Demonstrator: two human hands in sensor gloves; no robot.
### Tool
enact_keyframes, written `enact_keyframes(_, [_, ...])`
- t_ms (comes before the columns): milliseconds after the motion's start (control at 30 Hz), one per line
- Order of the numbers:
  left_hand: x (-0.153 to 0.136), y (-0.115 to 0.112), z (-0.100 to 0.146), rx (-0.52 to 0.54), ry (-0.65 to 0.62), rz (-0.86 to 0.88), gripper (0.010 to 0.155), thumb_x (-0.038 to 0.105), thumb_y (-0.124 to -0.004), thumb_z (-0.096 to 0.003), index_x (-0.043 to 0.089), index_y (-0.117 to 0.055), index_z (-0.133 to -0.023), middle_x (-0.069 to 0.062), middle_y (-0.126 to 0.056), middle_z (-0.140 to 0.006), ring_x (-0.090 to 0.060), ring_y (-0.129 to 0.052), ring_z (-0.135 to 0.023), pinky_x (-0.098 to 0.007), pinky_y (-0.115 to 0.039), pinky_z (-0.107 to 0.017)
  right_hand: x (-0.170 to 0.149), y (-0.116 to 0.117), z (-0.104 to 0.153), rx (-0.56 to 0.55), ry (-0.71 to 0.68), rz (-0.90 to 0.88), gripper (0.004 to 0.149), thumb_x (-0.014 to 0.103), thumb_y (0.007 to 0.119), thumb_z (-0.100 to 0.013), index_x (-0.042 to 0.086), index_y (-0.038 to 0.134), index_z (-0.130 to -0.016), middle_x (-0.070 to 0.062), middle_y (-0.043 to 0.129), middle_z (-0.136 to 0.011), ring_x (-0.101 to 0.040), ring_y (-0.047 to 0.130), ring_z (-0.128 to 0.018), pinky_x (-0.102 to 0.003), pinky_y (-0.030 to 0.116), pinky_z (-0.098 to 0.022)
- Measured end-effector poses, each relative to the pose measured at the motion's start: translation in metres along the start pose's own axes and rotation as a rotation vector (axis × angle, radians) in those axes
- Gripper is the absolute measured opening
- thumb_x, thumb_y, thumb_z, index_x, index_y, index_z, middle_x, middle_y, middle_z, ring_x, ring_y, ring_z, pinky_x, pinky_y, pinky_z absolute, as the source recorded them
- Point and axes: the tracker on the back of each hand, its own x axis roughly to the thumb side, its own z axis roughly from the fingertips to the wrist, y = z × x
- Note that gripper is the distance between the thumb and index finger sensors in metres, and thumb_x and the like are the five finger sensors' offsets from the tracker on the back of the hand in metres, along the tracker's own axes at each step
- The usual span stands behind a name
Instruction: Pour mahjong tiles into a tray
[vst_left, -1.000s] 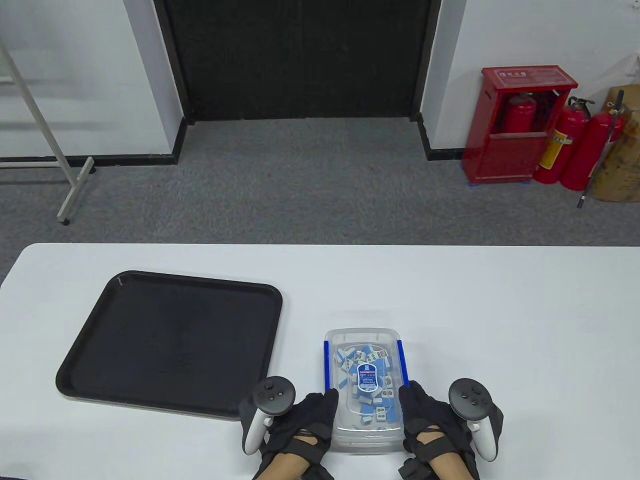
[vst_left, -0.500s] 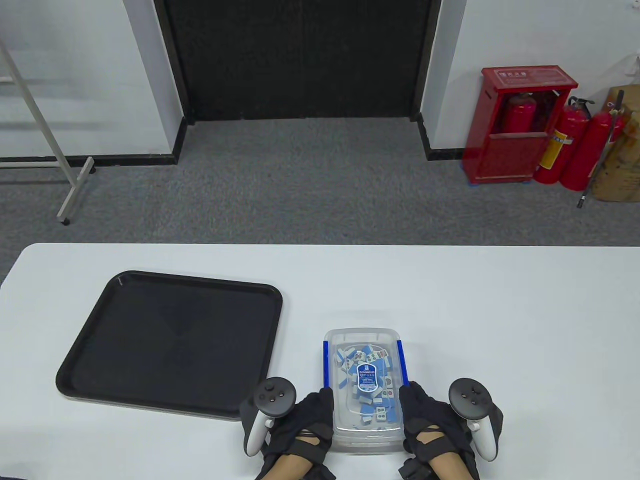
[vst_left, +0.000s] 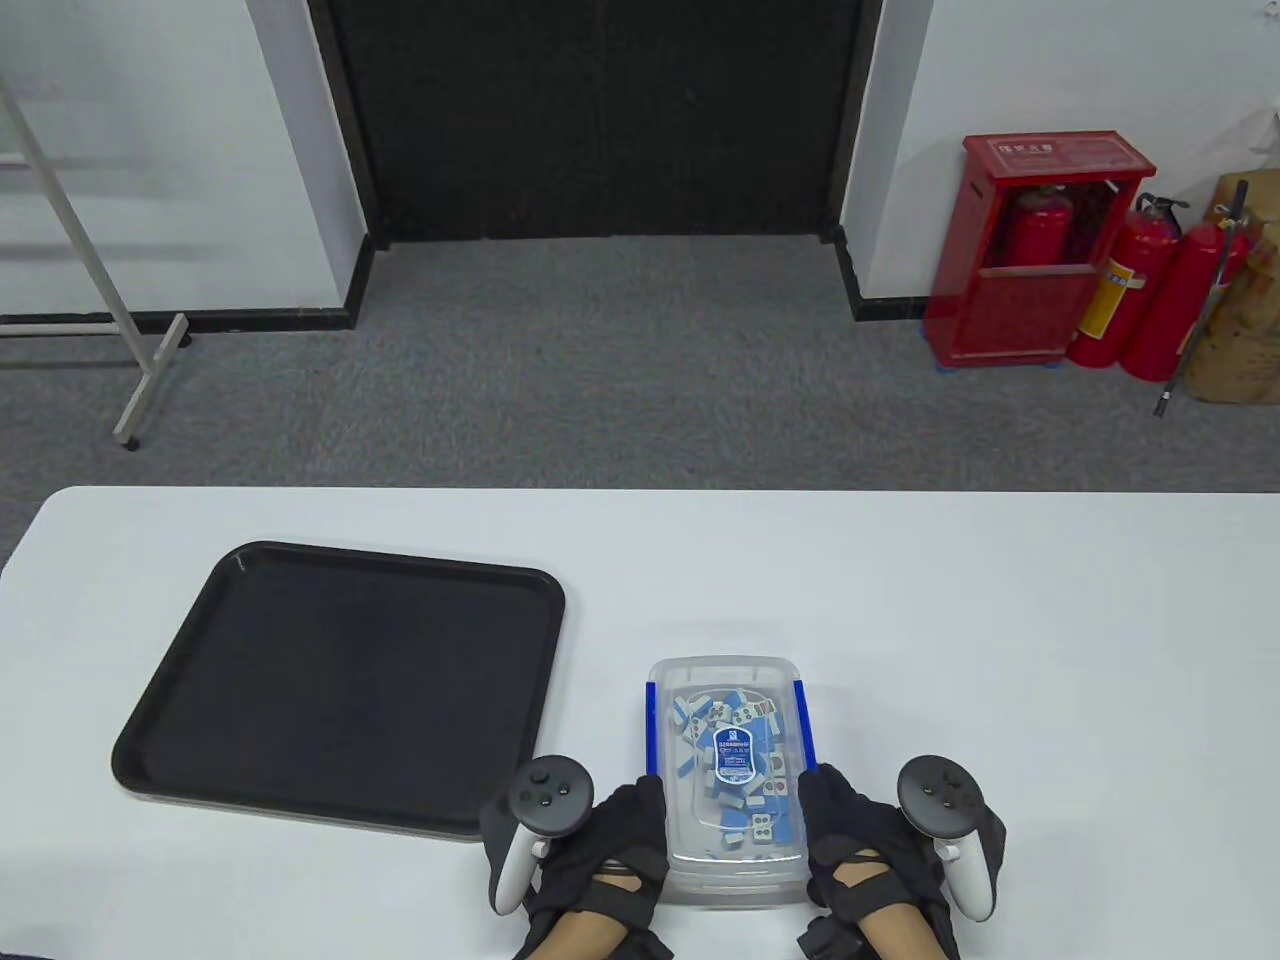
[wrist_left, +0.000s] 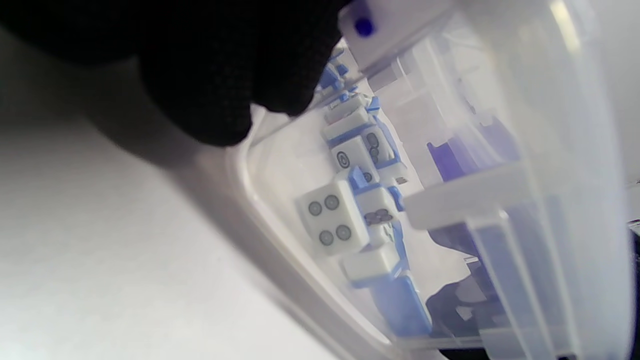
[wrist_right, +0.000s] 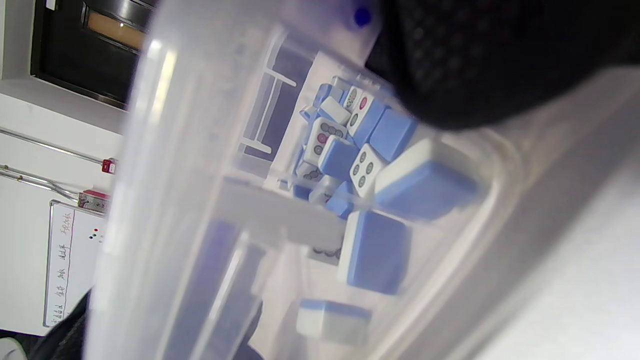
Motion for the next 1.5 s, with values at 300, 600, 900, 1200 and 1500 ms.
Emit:
enact_keyframes(300, [-0.008, 0.002, -0.001, 0.015, 0.043, 0.061, 0.067, 0.052, -0.044, -0.0506, 0.0, -0.079, -0.076, -0.011, -0.099, -0.045, -0.027, -0.104, -0.022, -0.045, -0.086, -0.021, -0.001, 0.0, 0.0, 0.008, 0.012, -0.009, 0.074, 0.046, 0.057, -0.047, -0.01, 0.046, -0.093, -0.036, 0.083, -0.041, -0.03, 0.088, -0.006, -0.056, 0.077, -0.017])
enact_keyframes(600, [-0.015, 0.005, -0.005, -0.049, 0.078, 0.139, 0.066, 0.051, -0.048, -0.0531, -0.003, -0.075, -0.078, -0.014, -0.097, -0.049, -0.031, -0.103, -0.026, -0.048, -0.084, -0.023, 0.0, 0.001, -0.001, 0.012, 0.01, -0.005, 0.074, 0.046, 0.058, -0.047, -0.01, 0.047, -0.093, -0.036, 0.083, -0.041, -0.03, 0.088, -0.005, -0.056, 0.078, -0.016])
enact_keyframes(900, [-0.014, 0.005, -0.005, -0.013, 0.057, 0.071, 0.065, 0.052, -0.05, -0.0538, -0.003, -0.071, -0.082, -0.015, -0.095, -0.054, -0.032, -0.102, -0.031, -0.048, -0.084, -0.023, 0.0, -0.001, -0.001, -0.012, -0.006, -0.014, 0.072, 0.043, 0.058, -0.046, -0.013, 0.052, -0.09, -0.036, 0.086, -0.036, -0.031, 0.089, 0.0, -0.056, 0.079, -0.014])
enact_keyframes(1200, [-0.01, 0.006, -0.005, 0.012, 0.026, -0.017, 0.064, 0.052, -0.05, -0.0535, -0.002, -0.072, -0.08, -0.012, -0.096, -0.052, -0.03, -0.103, -0.029, -0.048, -0.084, -0.022, 0.001, -0.002, -0.002, -0.03, -0.012, -0.001, 0.07, 0.041, 0.057, -0.046, -0.015, 0.054, -0.088, -0.036, 0.088, -0.034, -0.03, 0.09, 0.002, -0.056, 0.081, -0.012])
enact_keyframes(1500, [-0.006, 0.006, -0.004, 0.03, 0.022, -0.067, 0.063, 0.051, -0.049, -0.0532, -0.002, -0.072, -0.079, -0.011, -0.096, -0.052, -0.029, -0.104, -0.028, -0.047, -0.084, -0.023, -0.014, -0.007, -0.004, -0.006, 0.059, -0.167, 0.066, 0.037, 0.059, -0.046, -0.015, 0.06, -0.086, -0.037, 0.091, -0.033, -0.032, 0.092, 0.003, -0.057, 0.081, -0.013])
